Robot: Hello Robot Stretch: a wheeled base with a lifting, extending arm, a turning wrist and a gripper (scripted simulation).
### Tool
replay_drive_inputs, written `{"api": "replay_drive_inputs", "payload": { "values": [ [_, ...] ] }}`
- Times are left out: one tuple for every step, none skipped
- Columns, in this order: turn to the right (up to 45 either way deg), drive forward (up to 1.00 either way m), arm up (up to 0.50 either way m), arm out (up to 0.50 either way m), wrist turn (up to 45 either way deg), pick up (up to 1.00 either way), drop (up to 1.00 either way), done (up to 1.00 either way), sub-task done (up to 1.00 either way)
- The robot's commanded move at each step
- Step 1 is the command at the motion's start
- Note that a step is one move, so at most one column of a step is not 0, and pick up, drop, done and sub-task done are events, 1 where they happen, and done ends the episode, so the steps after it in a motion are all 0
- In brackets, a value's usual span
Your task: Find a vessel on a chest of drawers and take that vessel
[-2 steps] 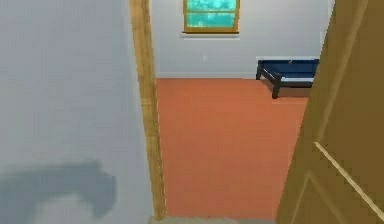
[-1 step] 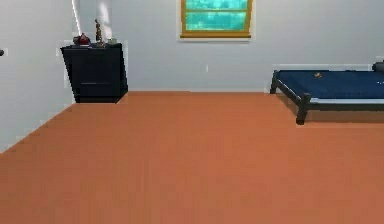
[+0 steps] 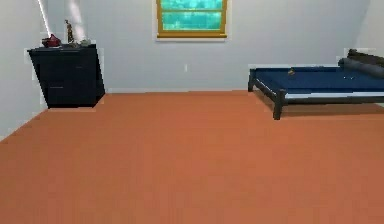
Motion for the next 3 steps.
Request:
{"api": "replay_drive_inputs", "payload": {
  "values": [
    [0.0, 0.35, 0.00, 0.00, 0.0, 0.00, 0.00, 0.00, 0.00],
    [-30.0, 0.00, 0.00, 0.00, 0.0, 0.00, 0.00, 0.00, 0.00],
    [0.0, 1.00, 0.00, 0.00, 0.0, 0.00, 0.00, 0.00, 0.00]
  ]
}}
